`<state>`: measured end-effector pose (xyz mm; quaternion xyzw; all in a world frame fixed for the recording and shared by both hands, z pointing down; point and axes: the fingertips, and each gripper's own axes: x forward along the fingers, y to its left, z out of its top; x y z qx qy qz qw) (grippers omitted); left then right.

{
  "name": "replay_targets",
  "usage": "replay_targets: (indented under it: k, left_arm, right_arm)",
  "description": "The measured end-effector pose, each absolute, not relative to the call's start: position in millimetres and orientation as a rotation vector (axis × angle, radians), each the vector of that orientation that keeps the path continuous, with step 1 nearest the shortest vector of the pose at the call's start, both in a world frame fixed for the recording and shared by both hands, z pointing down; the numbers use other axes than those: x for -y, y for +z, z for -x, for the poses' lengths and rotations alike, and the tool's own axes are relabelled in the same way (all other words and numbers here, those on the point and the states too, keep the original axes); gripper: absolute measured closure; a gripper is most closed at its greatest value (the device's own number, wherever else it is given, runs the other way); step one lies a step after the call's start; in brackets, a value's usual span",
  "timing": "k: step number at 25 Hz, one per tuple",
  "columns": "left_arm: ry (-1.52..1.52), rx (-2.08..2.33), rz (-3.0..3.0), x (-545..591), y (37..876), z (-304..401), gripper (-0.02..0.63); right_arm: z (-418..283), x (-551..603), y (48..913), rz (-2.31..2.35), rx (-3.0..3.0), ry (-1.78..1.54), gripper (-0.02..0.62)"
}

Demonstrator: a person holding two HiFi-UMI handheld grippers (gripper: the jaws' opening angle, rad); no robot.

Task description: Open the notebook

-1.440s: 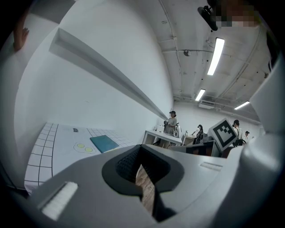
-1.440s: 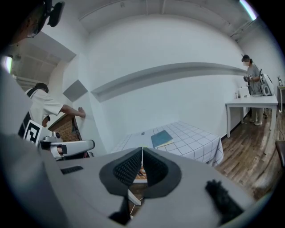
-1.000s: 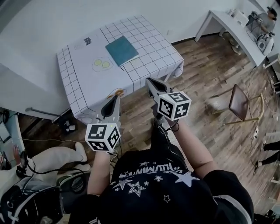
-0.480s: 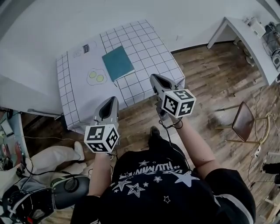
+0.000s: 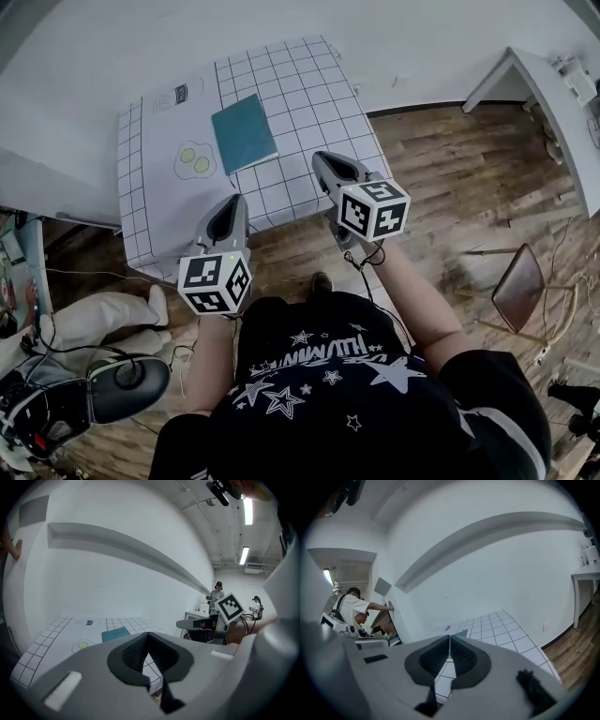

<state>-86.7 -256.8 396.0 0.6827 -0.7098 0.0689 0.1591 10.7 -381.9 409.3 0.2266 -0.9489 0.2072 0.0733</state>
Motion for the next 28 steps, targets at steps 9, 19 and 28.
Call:
replay_targets:
  k: [9,19,28]
  left_arm:
    - [0.297,2.066,-1.883,273,422,97,0.563]
    - [0.569,1.998,-1.970,331,476,114,0.408]
    - [0.974,1.957,-2.044,396,530,114,0.328]
  right_arm:
    - [5,392,439,-0.636,2.804,0.690,0.578]
    - [20,420,466,-0.735,2.694,0.698,0.578]
    - [21,456,483,-0.898,2.613,0.768,0.578]
